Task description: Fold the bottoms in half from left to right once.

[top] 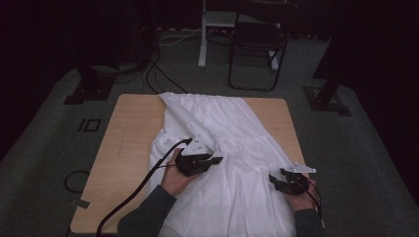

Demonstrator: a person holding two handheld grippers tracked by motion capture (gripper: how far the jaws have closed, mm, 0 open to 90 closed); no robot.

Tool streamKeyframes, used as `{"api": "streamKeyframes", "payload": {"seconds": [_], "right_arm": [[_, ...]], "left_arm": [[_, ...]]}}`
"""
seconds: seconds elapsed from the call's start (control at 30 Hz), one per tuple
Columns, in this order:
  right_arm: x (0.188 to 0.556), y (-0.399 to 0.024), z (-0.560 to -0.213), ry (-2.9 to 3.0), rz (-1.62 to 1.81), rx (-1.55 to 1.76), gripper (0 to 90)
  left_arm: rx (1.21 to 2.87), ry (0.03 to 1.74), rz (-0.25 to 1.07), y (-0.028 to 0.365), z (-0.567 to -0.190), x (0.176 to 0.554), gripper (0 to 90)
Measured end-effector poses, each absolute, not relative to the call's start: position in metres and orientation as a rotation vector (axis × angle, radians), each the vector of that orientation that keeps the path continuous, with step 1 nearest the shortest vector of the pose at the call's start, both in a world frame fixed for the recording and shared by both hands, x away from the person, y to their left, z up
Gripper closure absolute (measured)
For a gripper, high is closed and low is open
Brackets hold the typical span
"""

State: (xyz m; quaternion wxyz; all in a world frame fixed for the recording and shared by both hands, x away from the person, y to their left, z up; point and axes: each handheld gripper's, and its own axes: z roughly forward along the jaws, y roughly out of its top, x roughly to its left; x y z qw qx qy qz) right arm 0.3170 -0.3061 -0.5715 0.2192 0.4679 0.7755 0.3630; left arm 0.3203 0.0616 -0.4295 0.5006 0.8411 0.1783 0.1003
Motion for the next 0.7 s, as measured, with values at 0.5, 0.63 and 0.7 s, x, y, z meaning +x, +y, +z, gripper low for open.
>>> {"api": "streamKeyframes", "payload": {"seconds": [0.5, 0.63, 0.7], "right_arm": [[0.316, -0.260, -0.521, 2.124, 1.034, 1.123, 42.2], [0.319, -0.241, -0.507, 2.141, 1.090, 1.078, 42.5], [0.320, -0.233, -0.502, 2.154, 1.119, 1.061, 42.8]], "left_arm": [[2.153, 0.425, 0.159, 0.004, -0.480, 0.319, 56.4], [2.116, 0.475, 0.234, 0.032, -0.472, 0.320, 51.8], [2.095, 0.522, 0.298, 0.051, -0.467, 0.320, 50.6]]}}
